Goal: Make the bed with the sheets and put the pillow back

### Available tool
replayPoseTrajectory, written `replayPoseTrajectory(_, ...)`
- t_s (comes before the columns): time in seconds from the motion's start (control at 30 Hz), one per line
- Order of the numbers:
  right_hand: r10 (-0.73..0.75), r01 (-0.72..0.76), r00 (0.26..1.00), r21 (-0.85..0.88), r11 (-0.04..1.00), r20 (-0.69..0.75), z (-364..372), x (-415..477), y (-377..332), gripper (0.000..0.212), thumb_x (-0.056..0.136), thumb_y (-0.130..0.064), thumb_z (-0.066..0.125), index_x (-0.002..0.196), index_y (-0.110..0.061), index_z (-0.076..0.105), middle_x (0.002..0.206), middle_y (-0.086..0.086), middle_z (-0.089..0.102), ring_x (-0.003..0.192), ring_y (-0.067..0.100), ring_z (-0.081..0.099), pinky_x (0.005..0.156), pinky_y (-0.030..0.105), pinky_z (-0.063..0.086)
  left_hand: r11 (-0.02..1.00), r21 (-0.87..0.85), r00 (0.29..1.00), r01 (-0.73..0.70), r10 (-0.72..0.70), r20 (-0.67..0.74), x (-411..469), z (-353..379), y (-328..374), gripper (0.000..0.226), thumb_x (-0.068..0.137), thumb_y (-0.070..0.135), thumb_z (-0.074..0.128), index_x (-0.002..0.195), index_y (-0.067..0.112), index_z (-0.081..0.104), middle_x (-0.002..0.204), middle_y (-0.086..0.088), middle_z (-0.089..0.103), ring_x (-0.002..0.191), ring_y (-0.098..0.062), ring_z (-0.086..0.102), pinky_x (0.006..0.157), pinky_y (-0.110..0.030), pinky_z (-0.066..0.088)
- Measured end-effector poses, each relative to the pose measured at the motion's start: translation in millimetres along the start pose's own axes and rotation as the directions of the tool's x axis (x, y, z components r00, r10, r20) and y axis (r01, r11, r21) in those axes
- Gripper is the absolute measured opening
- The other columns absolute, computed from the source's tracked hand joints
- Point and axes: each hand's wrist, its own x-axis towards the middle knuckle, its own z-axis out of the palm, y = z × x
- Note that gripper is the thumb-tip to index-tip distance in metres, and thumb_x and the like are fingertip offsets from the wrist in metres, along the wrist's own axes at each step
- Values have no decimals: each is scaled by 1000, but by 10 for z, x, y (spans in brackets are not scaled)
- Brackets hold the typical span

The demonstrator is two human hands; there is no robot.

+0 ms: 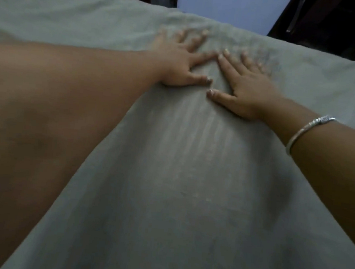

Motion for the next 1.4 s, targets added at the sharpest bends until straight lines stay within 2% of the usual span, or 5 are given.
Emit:
replayPoseTrajectory(0.1,297,-300,954,50,953,50,7,92,107,93,69,-91,20,147,-45,-2,160,-1,-5,145,37,-4,115,53,1,916,-106,918,386,-393,-52,-18,-13,-199,87,81,80,19,150,29,8,159,-2,2,144,-36,4,106,-67,5)
replayPoseTrajectory(0.2,583,-583,811,137,800,49,-105,110,162,100,68,-92,18,150,-36,2,159,8,-6,143,44,-6,110,64,-3,993,-12,965,122,-121,-231,-138,-27,-254,86,82,71,17,149,18,20,158,-9,13,143,-33,17,111,-58,16)
replayPoseTrajectory(0.37,55,-56,995,-10,998,-84,118,-51,-389,100,70,-84,6,151,-27,3,160,-2,-4,146,28,-5,114,57,-3,999,-34,985,35,-41,-169,-385,268,-54,85,84,75,17,151,24,7,160,1,2,146,-30,4,111,-59,5)
replayPoseTrajectory(0.57,448,-446,894,80,892,-17,43,-103,-532,103,71,-89,14,151,-27,-4,158,14,-10,142,44,-9,110,66,-4,974,-93,926,207,-226,-303,-775,260,-192,82,85,67,23,150,17,19,158,-10,10,143,-37,13,107,-67,6)
replayPoseTrajectory(1.4,-172,148,980,206,967,100,-2157,-1171,-3680,85,91,-61,34,151,-15,-5,159,11,-8,145,32,-6,116,51,11,987,14,985,158,-159,68,-4136,-1521,-1452,88,84,71,18,151,15,8,158,-11,-7,145,-32,0,113,-56,5)
